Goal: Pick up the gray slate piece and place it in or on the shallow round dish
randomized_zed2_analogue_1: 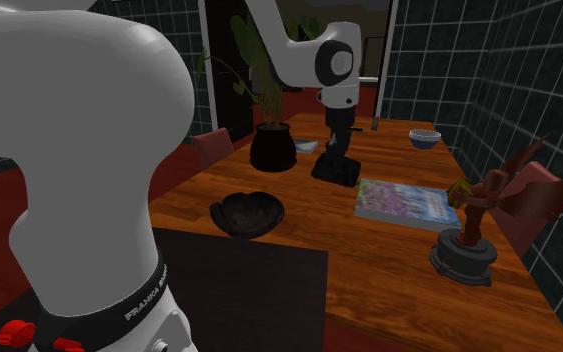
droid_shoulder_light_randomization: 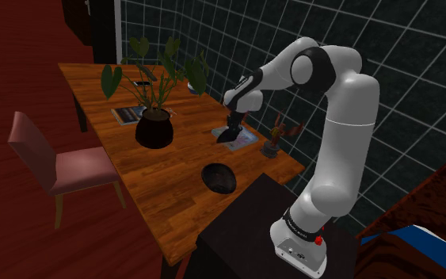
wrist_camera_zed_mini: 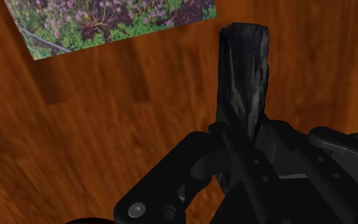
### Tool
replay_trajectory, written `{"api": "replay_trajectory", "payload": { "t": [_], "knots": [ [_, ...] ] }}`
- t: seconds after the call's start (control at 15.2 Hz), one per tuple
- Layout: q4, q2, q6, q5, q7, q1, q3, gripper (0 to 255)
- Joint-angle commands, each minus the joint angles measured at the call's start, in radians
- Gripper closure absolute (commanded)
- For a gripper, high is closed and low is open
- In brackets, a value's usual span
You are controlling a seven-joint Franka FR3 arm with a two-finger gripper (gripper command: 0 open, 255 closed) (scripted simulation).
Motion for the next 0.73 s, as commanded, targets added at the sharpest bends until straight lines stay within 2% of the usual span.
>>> {"api": "replay_trajectory", "payload": {
  "t": [0.0,0.66],
  "knots": [
    [0.003,-0.022,-0.023,-0.017,0.010,0.007,-0.012,255],
    [0.023,-0.126,-0.133,-0.100,0.062,0.042,-0.055,255]
  ]
}}
